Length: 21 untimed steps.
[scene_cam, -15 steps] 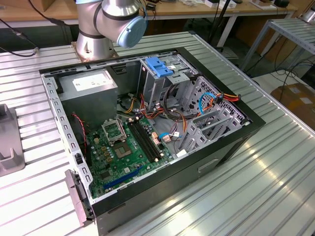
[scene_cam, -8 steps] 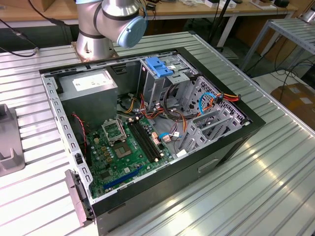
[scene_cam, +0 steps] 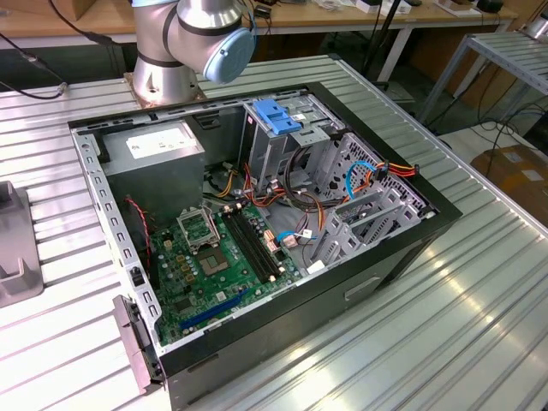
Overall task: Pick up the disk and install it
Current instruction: 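Pick up the disk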
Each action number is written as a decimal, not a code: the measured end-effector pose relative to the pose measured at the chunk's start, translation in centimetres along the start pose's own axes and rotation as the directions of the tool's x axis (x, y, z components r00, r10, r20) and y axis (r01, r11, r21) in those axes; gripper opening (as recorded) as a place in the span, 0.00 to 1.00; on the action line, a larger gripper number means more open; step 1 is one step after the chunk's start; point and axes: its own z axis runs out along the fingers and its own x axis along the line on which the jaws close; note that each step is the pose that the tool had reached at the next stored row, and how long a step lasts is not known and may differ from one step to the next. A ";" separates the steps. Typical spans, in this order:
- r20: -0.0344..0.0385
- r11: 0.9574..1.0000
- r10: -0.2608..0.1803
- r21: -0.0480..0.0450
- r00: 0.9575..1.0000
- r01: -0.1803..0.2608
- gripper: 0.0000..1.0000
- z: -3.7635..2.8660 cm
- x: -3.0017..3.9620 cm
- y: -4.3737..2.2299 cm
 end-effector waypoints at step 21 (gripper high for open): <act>0.001 1.000 0.005 0.000 1.000 -0.005 0.48 0.17 -0.11 -0.02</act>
